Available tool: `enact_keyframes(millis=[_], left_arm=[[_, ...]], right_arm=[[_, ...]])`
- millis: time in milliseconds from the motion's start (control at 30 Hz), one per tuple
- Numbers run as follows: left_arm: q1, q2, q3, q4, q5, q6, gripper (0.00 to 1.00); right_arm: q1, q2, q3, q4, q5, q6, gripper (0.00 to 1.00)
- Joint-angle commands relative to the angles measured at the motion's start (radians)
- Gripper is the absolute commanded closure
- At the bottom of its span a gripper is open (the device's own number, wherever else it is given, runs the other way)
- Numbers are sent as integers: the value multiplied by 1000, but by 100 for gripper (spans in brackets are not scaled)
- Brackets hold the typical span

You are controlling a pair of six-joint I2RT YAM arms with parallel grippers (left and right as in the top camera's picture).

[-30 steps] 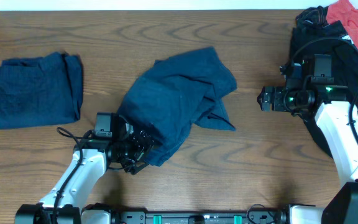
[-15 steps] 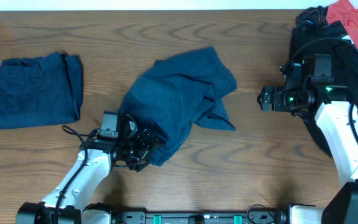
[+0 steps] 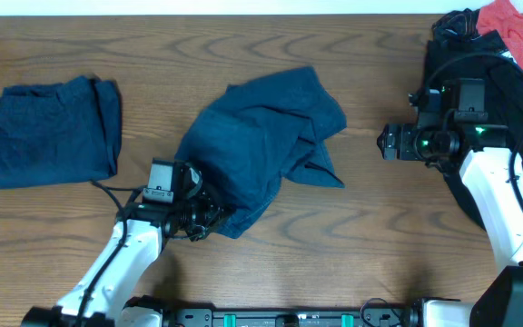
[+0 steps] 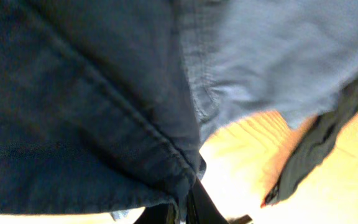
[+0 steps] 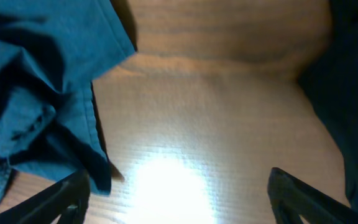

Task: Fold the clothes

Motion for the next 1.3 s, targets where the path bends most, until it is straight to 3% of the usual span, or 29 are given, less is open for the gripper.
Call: enact_keyframes(millis=[0,133,333,533,700,967,1100,1167,1267], left_arm=[[-1,-66,80,-48,48,116,94],[0,-152,143,-114,28,204,94],[24,-293,206,-113,-10,212,94],[54,-394,213,-111,-163,212,94],[69,-410,213,-111,-254,212,94],[69,-377,212,-111,-265,212,94],[69,-363,212,-111,-265,212,94],[69,-361,212,-111,-265,212,94],[69,-361,212,-111,-276,214,94]], right_arm=[[52,-16,4,39,-14,-77,12],[136,25,4,141,-13,-98,11],[220,148,4,334,-7,-60,10],[266,301,4,483,-7,-45,9],[274,385,4,550,45,-51,9],[274,451,4,580,78,17,12],[275,477,4,591,82,38,27],[277,484,4,590,74,56,47],[279,486,4,591,68,57,93]])
